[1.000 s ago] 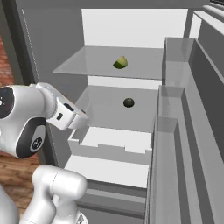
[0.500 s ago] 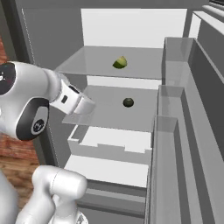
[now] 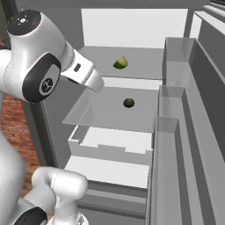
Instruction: Take the lemon wedge from the fridge and place it on the plate with fish on the dining counter.
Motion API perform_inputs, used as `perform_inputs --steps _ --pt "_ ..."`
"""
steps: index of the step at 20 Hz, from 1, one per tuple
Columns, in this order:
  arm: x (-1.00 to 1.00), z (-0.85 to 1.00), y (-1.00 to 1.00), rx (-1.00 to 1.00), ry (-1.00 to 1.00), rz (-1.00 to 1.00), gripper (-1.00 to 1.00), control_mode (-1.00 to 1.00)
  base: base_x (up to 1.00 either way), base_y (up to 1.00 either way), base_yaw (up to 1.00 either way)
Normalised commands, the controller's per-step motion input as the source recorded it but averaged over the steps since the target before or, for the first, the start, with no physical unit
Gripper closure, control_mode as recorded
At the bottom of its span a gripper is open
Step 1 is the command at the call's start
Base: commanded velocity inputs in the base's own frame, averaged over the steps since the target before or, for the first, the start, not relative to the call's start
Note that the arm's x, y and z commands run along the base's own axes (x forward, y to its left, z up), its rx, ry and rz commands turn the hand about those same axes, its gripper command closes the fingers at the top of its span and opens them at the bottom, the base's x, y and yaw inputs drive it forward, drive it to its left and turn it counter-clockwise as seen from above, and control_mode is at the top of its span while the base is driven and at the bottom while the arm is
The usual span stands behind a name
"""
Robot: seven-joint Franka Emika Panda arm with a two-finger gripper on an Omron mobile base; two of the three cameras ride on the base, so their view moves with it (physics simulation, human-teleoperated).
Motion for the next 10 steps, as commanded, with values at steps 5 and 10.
perform_inputs --steps 5,10 --pt "0.16 -0.02 0.0 -0.13 -0.07 0.12 -1.0 -1.0 0.0 0.0 0.0" --pt "0.01 -0.01 0.01 -0.29 -0.3 0.13 -1.0 -1.0 0.0 0.0 0.0"
